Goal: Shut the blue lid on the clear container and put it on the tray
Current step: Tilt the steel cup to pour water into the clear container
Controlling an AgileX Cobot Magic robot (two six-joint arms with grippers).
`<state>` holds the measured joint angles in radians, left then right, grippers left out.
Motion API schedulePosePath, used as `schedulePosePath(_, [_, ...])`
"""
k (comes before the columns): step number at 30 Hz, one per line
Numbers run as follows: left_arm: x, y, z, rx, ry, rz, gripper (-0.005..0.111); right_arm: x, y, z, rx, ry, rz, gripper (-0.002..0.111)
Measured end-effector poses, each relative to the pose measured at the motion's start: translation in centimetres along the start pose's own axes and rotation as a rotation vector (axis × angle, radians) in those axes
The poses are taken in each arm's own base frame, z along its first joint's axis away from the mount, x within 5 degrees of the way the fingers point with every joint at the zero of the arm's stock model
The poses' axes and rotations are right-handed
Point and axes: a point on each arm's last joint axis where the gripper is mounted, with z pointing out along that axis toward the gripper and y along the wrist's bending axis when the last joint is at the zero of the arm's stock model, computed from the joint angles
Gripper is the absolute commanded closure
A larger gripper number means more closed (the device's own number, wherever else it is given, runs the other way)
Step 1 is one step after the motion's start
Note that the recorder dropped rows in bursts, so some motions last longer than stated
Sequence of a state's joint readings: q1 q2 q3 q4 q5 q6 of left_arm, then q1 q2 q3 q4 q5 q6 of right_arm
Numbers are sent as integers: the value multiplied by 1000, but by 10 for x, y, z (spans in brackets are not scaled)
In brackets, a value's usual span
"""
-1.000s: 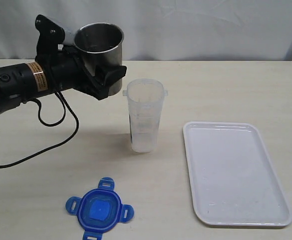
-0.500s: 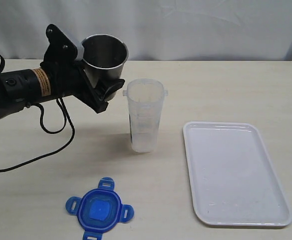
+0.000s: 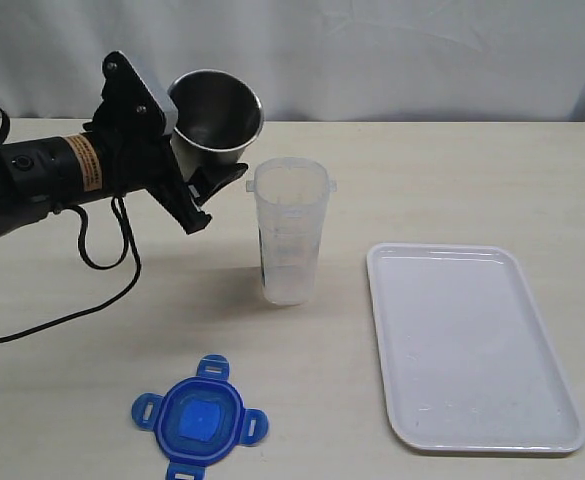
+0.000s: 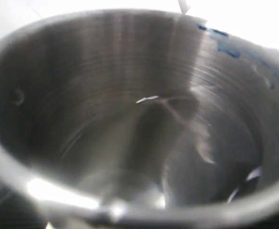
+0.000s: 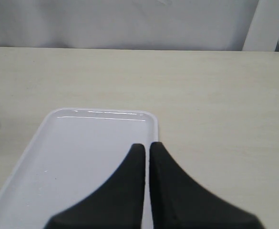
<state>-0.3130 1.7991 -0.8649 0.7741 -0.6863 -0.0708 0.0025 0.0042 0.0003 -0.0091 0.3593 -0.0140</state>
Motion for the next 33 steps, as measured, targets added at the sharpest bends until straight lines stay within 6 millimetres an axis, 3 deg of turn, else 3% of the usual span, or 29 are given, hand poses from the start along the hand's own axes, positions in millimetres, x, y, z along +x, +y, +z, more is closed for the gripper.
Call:
schedulePosePath(11, [-24, -1, 16, -20, -3, 1, 107, 0, 0, 0, 0, 0, 0, 104])
schedulePosePath(33, [-21, -2, 16, -15, 35, 305, 107, 0, 0, 0, 0, 0, 0, 104])
